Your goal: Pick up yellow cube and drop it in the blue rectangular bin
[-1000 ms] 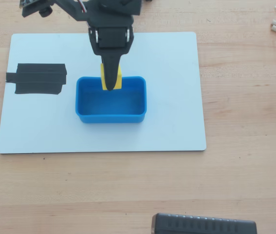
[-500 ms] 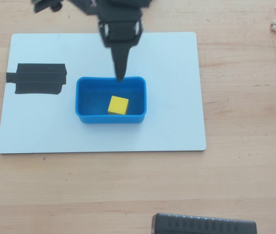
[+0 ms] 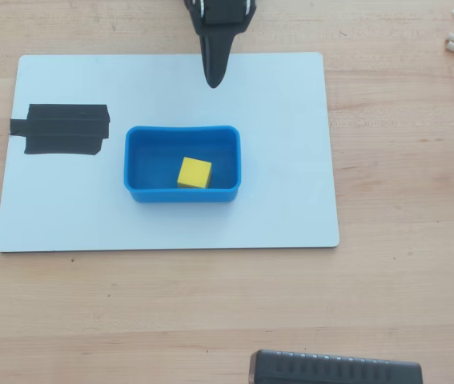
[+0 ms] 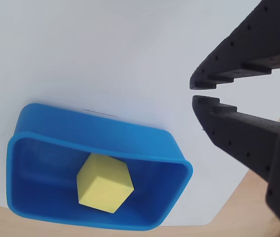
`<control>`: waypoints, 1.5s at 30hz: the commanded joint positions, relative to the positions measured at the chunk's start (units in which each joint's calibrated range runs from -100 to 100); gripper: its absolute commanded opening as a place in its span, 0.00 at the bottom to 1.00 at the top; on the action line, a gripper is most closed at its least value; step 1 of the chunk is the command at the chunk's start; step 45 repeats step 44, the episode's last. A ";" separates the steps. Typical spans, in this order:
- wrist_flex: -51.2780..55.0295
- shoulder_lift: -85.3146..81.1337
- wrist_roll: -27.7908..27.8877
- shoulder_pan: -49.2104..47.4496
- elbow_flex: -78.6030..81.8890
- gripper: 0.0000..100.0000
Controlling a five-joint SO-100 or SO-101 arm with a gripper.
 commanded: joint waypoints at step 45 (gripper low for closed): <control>1.28 -30.19 -0.73 0.28 19.54 0.00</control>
